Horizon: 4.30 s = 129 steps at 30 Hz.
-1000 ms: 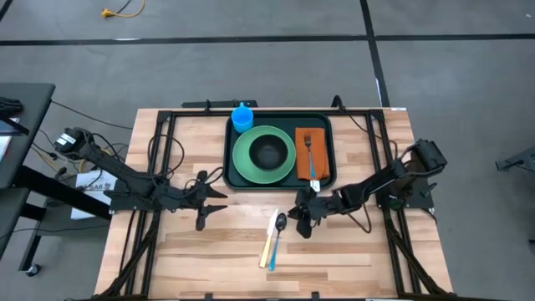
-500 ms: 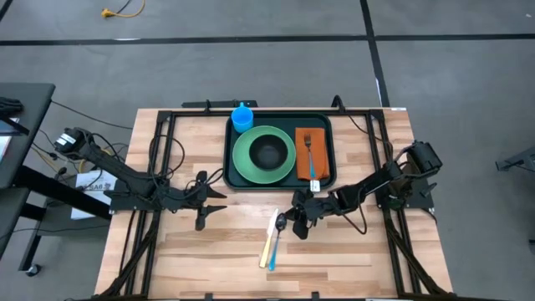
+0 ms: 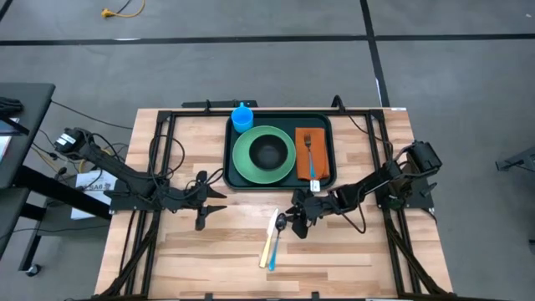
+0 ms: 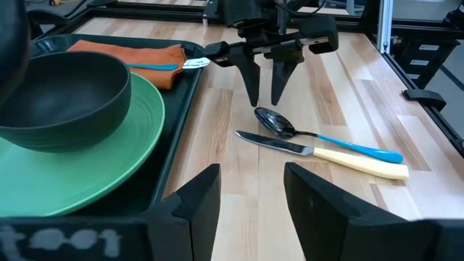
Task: Set up tray
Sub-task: Put the blue spoon beside the blue fork on the brown table napkin on the black serving tray
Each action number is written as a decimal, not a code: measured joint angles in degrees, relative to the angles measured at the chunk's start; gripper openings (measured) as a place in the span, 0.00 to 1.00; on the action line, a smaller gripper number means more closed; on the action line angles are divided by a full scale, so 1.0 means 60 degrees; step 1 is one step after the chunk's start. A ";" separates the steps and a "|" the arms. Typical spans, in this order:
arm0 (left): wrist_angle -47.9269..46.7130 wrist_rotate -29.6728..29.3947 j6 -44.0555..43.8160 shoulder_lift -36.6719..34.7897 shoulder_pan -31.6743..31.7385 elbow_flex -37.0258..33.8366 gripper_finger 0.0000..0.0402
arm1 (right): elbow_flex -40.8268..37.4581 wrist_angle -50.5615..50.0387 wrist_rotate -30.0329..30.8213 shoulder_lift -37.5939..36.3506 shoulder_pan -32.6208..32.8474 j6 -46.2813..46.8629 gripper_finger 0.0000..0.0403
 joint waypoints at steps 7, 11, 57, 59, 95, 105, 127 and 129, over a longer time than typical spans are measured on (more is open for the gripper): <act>0.0004 0.0000 0.0002 0.0000 0.0000 0.0000 0.35 | 0.0000 -0.0002 0.0008 0.0002 -0.0081 -0.0088 0.38; 0.0004 0.0000 0.0000 0.0000 0.0004 0.0000 0.35 | 0.0007 -0.0040 0.0016 0.0109 -0.0188 -0.0088 0.39; -0.0138 -0.0040 0.0004 0.0000 0.0004 0.0000 0.35 | 0.0025 0.0579 -0.0268 0.0503 -0.0208 -0.0095 0.14; -0.0138 -0.0040 0.0004 0.0000 0.0004 0.0000 0.35 | 0.0025 0.0579 -0.0268 0.0503 -0.0209 -0.0091 0.13; -0.0142 -0.0036 0.0004 0.0000 0.0004 0.0001 0.35 | 0.0025 0.0539 -0.1542 0.0499 -0.0755 -0.0270 0.00; -0.0148 -0.0036 0.0002 0.0000 0.0002 0.0004 0.35 | 0.0015 0.0160 -0.2722 0.0031 -0.1547 -0.0651 0.00; -0.0168 -0.0036 -0.0008 0.0000 0.0001 0.0004 0.35 | 0.0025 -0.4456 -0.2744 -0.4195 -0.3207 -0.1777 0.00; -0.0168 -0.0036 -0.0029 0.0000 0.0004 0.0004 0.35 | 0.0027 -0.4687 -0.2840 -0.4269 -0.3503 -0.1931 0.00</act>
